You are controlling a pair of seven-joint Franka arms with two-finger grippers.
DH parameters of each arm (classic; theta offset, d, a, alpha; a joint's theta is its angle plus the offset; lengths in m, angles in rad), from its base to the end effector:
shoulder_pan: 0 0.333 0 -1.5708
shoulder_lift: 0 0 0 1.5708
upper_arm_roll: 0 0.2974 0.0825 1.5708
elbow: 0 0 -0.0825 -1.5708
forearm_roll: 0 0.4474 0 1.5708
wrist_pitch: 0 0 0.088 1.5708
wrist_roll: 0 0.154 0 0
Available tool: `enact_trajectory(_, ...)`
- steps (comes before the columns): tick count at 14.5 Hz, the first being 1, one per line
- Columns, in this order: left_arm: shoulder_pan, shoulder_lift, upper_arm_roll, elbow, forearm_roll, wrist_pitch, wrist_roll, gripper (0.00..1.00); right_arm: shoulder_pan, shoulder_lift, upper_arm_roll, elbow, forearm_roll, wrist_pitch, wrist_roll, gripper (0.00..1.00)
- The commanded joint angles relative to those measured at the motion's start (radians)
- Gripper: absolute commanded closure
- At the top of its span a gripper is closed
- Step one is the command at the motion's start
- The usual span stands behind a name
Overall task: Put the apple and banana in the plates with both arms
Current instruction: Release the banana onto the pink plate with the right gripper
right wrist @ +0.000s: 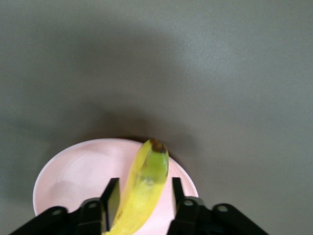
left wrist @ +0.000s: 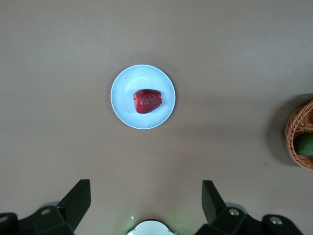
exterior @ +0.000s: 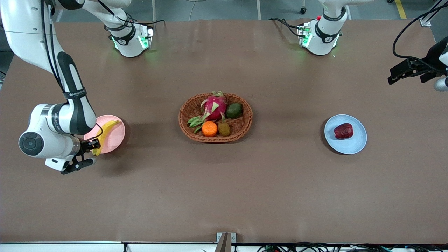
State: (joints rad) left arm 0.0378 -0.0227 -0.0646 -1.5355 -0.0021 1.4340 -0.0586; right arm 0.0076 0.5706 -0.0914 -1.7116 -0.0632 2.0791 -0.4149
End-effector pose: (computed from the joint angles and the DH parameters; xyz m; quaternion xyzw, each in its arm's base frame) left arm 0.5930 -0.0166 0.5800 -0.9991 -0.0158 0.0394 0.0014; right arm 0.6757 -0.0622 0.1425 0.9760 0.1861 -0.1099 0.0248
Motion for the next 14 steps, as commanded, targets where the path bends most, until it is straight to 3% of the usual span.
enact_trajectory(1, -0.007, -0.011, 0.005, -0.011, -0.015, 0.006, 0.010, 0.00, -0.011, -0.026, 0.015, 0.004, -0.009, -0.036, 0.016, 0.00)
enact_trajectory(4, -0.007, -0.005, 0.003, -0.009, -0.015, 0.011, 0.010, 0.00, -0.011, -0.095, 0.015, 0.027, -0.009, -0.082, 0.016, 0.00)
enact_trajectory(9, -0.007, 0.001, 0.002, -0.009, -0.018, 0.020, 0.010, 0.00, -0.014, -0.218, 0.015, 0.171, -0.003, -0.284, 0.045, 0.00)
enact_trajectory(14, -0.009, 0.001, 0.000, -0.009, -0.030, 0.022, -0.003, 0.00, -0.005, -0.301, 0.025, 0.337, 0.031, -0.535, 0.338, 0.00)
